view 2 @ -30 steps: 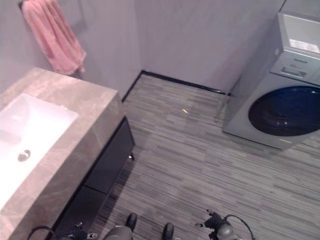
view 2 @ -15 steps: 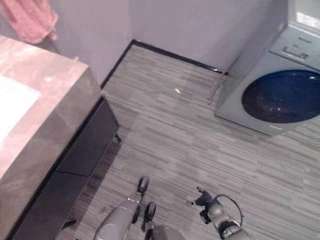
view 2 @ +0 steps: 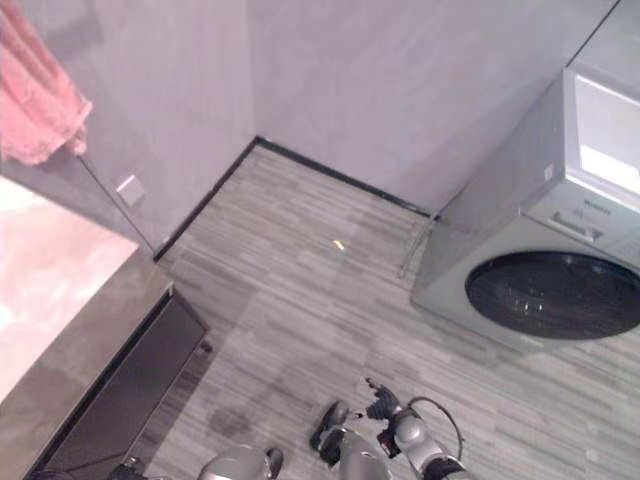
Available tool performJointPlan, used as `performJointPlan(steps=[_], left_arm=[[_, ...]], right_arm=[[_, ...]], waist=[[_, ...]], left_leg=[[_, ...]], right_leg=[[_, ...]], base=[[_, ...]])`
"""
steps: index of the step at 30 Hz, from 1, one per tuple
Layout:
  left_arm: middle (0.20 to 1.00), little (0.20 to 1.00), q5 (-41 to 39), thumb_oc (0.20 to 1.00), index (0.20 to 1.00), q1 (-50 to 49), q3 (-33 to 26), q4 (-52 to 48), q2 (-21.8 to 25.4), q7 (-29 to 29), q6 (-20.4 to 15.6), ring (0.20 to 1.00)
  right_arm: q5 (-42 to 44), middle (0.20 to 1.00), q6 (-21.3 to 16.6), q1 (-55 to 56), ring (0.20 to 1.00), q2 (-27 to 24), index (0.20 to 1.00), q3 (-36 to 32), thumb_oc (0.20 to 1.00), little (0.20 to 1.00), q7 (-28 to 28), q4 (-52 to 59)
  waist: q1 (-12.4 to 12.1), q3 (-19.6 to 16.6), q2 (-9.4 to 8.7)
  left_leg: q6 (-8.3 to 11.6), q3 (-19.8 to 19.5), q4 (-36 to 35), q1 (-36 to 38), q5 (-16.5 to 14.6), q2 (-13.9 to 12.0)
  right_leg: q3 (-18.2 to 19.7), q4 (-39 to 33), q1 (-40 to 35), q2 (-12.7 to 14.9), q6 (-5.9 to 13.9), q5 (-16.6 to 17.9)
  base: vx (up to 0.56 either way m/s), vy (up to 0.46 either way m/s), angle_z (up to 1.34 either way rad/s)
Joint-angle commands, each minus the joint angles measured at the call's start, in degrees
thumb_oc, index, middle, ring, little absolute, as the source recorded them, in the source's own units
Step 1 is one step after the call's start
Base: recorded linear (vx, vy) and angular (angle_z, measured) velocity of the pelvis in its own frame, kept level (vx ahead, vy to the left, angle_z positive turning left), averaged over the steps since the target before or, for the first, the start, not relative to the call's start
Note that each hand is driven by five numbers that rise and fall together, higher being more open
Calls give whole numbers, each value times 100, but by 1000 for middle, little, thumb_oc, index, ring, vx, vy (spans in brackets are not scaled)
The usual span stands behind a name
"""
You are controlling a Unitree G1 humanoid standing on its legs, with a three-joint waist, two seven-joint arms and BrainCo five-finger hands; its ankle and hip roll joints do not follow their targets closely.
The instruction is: Put brush and paste in cup on sink, flatten towel.
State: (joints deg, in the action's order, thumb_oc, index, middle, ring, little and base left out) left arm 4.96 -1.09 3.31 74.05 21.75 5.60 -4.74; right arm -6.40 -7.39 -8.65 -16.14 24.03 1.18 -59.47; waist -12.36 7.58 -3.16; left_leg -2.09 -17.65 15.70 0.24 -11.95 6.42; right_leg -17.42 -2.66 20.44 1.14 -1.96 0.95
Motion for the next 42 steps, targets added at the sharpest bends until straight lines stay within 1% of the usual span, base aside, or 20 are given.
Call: performJointPlan(steps=[1, 3, 4, 5, 8, 11, 13, 15, 18, 20, 23, 25, 27, 28, 31, 35, 36, 39, 40, 42], left_arm=[[1000, 1000, 118, 1000, 1000, 107, 258, -5, 313, 117, -165, 1000], [1000, 1000, 247, 1000, 1000, 141, 340, 15, 309, 137, -134, 1000], [1000, 1000, 309, 1000, 1000, 142, 394, 46, 312, 139, -103, 1000], [1000, 1000, 309, 1000, 1000, 142, 393, 46, 313, 139, -103, 1000], [1000, 1000, 380, 1000, 1000, 199, 475, 20, 298, 161, -68, 1000], [1000, 1000, 421, 1000, 1000, 264, 563, -78, 309, 194, -67, 1000], [1000, 1000, 435, 1000, 1000, 272, 592, -140, 277, 205, -52, 1000], [1000, 1000, 511, 1000, 1000, 323, 662, -237, 241, 199, -44, 1000], [1000, 1000, 553, 1000, 1000, 362, 695, -301, 245, 198, -32, 1000], [1000, 1000, 652, 1000, 1000, 392, 733, -253, 211, 218, -63, 1000], [1000, 1000, 712, 1000, 1000, 394, 740, -239, 187, 219, -100, 1000], [1000, 1000, 716, 1000, 1000, 409, 745, -230, 179, 205, -112, 1000], [1000, 1000, 742, 1000, 1000, 416, 657, -240, 172, 169, -110, 1000], [1000, 1000, 780, 1000, 1000, 388, 642, -292, 139, 137, -113, 1000], [1000, 1000, 761, 1000, 1000, 259, 540, -279, 115, 173, -128, 1000], [1000, 1000, 729, 1000, 1000, 208, 493, -209, 73, 179, -117, 1000], [1000, 1000, 674, 1000, 1000, 199, 521, -214, 72, 203, -135, 1000], [1000, 1000, 642, 1000, 1000, 205, 619, -254, 37, 168, -136, 1000], [1000, 1000, 625, 1000, 1000, 216, 680, -331, 28, 172, -155, 1000], [1000, 1000, 605, 1000, 1000, 247, 770, -381, 41, 204, -195, 1000]], right_arm=[[-23, 1000, -69, -113, 1000, -111, 1000, -166, 1000, 1000, 93, 111], [-14, 1000, -78, -35, 1000, -199, 1000, -244, 1000, 1000, 85, 63], [24, 1000, -62, 87, 1000, -288, 1000, -344, 1000, 1000, 72, 24], [24, 1000, -62, 87, 1000, -288, 1000, -344, 1000, 1000, 72, 24], [155, 1000, -51, 140, 1000, -452, 1000, -500, 1000, 1000, 124, -181], [326, 1000, -67, 115, 1000, -486, 1000, -561, 1000, 1000, 163, -180], [361, 1000, -88, 125, 1000, -561, 1000, -567, 1000, 1000, 166, -146], [337, 1000, -97, 110, 1000, -663, 1000, -547, 1000, 1000, 183, -120], [311, 1000, -82, 59, 1000, -669, 1000, -506, 1000, 1000, 176, -124], [260, 1000, -109, 63, 1000, -670, 1000, -493, 1000, 1000, 173, -30], [108, 1000, -158, 26, 1000, -680, 1000, -418, 1000, 1000, 204, 99], [55, 1000, -173, 21, 1000, -673, 1000, -385, 1000, 1000, 199, 136], [-20, 1000, -183, 76, 1000, -653, 1000, -375, 1000, 1000, 152, 338], [-41, 1000, -171, 106, 1000, -654, 1000, -396, 1000, 1000, 110, 381], [-200, 1000, -139, 22, 1000, -616, 1000, -343, 1000, 1000, 84, 396], [-218, 1000, -159, -65, 1000, -530, 1000, -336, 1000, 1000, 105, 316], [-168, 1000, -140, -128, 1000, -383, 1000, -386, 1000, 1000, 97, 236], [-197, 1000, -133, -82, 1000, -377, 1000, -352, 1000, 1000, 52, 429], [-183, 1000, -150, -69, 1000, -404, 1000, -373, 1000, 1000, 56, 519], [-86, 1000, -177, 12, 1000, -439, 1000, -393, 1000, 1000, 6, 778]], waist=[[-107, 201, -326], [0, 125, -397], [137, -26, -426], [145, -29, -427], [343, -152, -358], [378, -122, -387], [404, -114, -399], [439, -55, -421], [382, -14, -441], [421, -99, -430], [365, -145, -372], [338, -131, -358], [385, -184, -373], [351, -214, -396], [235, -272, -392], [135, -262, -347], [190, -212, -213], [353, -109, -104], [412, -78, -45], [476, -92, 108]], left_leg=[[-171, -464, -448, -423, 357, -384], [-131, -587, -385, -351, 365, -497], [-12, -666, -343, -190, 374, -751], [-12, -674, -339, -198, 375, -746], [141, -577, -165, -187, 637, -1234], [172, -458, 27, -356, 781, -1300], [173, -176, 208, -513, 893, -1449], [184, 546, 427, -745, 1016, -1610], [218, 668, 35, -735, 877, -1432], [240, 1010, -1031, -915, 696, -1168], [255, 1233, -1657, -1351, 1073, -755], [288, 1459, -1615, -1564, 1231, -665], [218, 2465, -1160, -1609, 982, -615], [161, 2519, -939, -1627, 812, -536], [50, 2378, -779, -1463, 519, -462], [-86, 2203, -830, -1264, 465, -379], [-408, 1968, -1094, -828, 405, -204], [-535, 1707, -1234, -611, 438, -119], [-567, 1597, -1253, -601, 536, -134], [-470, 1223, -1364, -467, 606, -271]], right_leg=[[620, 20, -725, 471, 943, 315], [707, 246, -717, 341, 866, 229], [341, 412, -803, 259, 832, 118], [334, 411, -801, 264, 834, 119], [-11, 522, -1058, -61, 682, -254], [-116, 504, -1135, -136, 606, -341], [-218, 416, -1251, -229, 515, -444], [-367, 308, -1434, -272, 397, -553], [-385, 223, -1514, -229, 394, -573], [-584, 147, -1452, -58, 458, -602], [-749, 68, -1478, 15, 529, -557], [-808, 79, -1527, 34, 531, -566], [-976, 187, -1637, 98, 586, -603], [-1041, 198, -1730, 147, 598, -640], [-1028, 411, -1914, 201, 601, -897], [-989, 889, -1938, 334, 675, -957], [-893, 2556, -1574, 771, 987, -521], [-543, 3434, -1248, 836, 1110, -305], [-423, 3556, -1038, 832, 1028, -255], [-204, 2528, -1018, 829, 810, -541]], base=[[318, -182, 101], [574, -346, 99], [600, -360, 119], [716, -417, 132], [489, -345, 83], [272, -227, 36], [228, -216, -1], [212, -175, 7], [91, -22, 7], [47, 89, 23], [48, 124, 37], [74, 79, 38], [216, 137, 13], [202, 121, 1], [259, 160, 9], [216, 206, -18], [330, 357, -20], [177, 174, 42], [226, 37, 127], [260, -37, 140]])
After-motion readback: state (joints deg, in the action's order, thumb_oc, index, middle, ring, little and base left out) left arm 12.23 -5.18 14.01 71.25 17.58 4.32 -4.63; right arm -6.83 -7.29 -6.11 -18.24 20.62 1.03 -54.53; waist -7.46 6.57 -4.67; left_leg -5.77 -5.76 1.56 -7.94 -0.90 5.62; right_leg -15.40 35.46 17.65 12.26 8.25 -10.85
